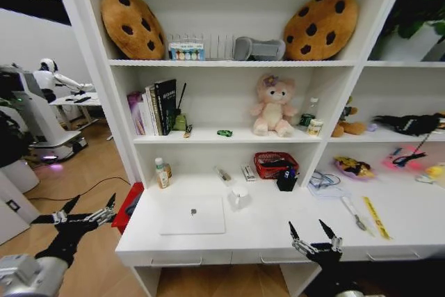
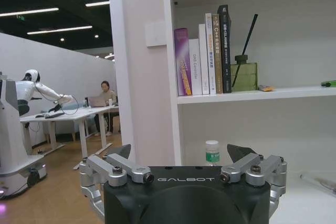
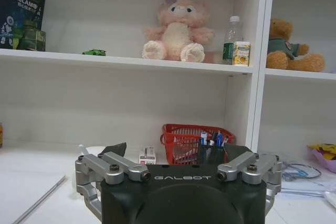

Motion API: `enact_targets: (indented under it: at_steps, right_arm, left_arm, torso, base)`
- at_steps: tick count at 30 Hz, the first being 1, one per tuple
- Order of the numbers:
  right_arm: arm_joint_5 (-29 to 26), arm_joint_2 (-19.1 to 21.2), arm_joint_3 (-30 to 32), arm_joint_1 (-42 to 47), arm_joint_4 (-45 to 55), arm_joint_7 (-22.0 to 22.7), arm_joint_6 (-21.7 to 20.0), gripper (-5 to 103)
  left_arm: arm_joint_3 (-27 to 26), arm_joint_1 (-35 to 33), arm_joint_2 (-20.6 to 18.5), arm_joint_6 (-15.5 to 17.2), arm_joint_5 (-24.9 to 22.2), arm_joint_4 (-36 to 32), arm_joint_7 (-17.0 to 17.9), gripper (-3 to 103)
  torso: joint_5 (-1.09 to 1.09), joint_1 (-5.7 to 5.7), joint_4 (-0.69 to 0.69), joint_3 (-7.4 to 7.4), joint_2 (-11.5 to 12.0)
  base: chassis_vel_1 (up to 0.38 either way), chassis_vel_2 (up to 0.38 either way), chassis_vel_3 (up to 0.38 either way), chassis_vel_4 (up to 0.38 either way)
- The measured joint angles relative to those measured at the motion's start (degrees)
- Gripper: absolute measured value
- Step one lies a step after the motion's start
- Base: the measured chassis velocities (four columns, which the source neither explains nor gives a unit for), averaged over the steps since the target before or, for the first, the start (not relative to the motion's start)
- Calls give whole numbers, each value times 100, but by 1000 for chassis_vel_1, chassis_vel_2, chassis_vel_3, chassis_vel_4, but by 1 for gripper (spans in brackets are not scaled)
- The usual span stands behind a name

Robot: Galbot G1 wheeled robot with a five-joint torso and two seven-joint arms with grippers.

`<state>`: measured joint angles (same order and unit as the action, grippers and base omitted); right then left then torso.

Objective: Organize the objects on the table.

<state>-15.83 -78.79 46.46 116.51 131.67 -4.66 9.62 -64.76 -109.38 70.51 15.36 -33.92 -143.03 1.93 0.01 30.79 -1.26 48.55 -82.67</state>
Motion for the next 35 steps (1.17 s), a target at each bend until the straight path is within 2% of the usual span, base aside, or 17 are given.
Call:
enact_targets:
  at_steps: [4,6,9,11,12,13,14,16,17,19,20,25,27,28,30,35]
  right_arm:
    - [0,0,0,0,0,0,0,100]
    - [0,0,0,0,0,1,0,100]
    - [0,0,1,0,0,1,0,100]
    - [0,0,0,0,0,0,0,100]
    - [0,0,1,0,0,1,0,100]
    - [0,-1,0,1,0,1,0,100]
    - [0,-1,-1,1,0,0,0,100]
    - [0,-1,-1,1,0,0,1,100]
    - [0,-1,0,2,-1,0,0,100]
    - [0,-1,-1,2,0,0,0,100]
    - [0,-1,0,2,0,0,0,100]
    - [0,0,1,2,-1,1,0,100]
    - [0,0,1,0,-1,1,0,100]
    - [0,1,1,-1,0,1,0,100]
    - [0,1,1,-2,-1,1,0,100]
    - [0,0,0,-1,0,1,0,100]
  left_arm:
    - [-1,0,0,0,0,0,2,100]
    - [0,0,0,0,0,0,1,100]
    - [-1,0,0,0,0,0,1,100]
    - [-1,0,0,0,0,0,3,100]
    - [-1,0,0,0,0,-1,0,100]
    - [-1,0,0,0,0,0,1,100]
    - [-2,-1,1,0,0,0,6,100]
    - [-3,-1,1,0,1,0,9,100]
    - [-2,-1,1,0,0,-1,3,100]
    - [-2,-1,1,0,0,-1,3,100]
    - [-1,-1,1,0,0,0,4,100]
    - [0,0,0,0,0,-1,-1,100]
    - [0,0,0,0,0,-1,-1,100]
    - [0,1,0,0,0,0,-1,100]
    - [0,1,0,0,0,-1,-1,100]
    - [0,1,0,0,0,-1,0,100]
  torso:
    - [-1,-1,3,0,0]
    - [2,0,-1,0,0]
    - [-4,-2,1,-1,-1]
    - [-4,-1,2,0,-1]
    - [4,-1,0,0,0]
    - [-6,-4,0,-2,-3]
    - [-8,-6,9,-3,-4]
    - [-2,-6,7,-3,-4]
    - [3,-7,-2,-3,-5]
    - [3,-7,0,-3,-5]
    - [-8,-6,0,-3,-4]
    - [5,-3,-3,0,-1]
    - [3,3,1,2,3]
    - [-4,5,5,3,3]
    - [1,6,4,3,4]
    - [-2,2,0,0,1]
  base:
    - [269,-286,-252,299]
    - [331,-321,-340,323]
    - [341,-349,-340,328]
    - [351,-370,-342,375]
    - [359,-310,-385,375]
    - [359,-344,-328,329]
    - [308,-344,-270,285]
    - [262,-241,-270,285]
    - [54,-137,-231,223]
    - [54,-137,-190,178]
    - [-20,26,-148,77]
    - [-55,-9,-5,25]
    - [-59,19,114,-53]
    - [-59,71,126,-53]
    - [-32,62,90,-35]
    - [-3,11,11,-7]
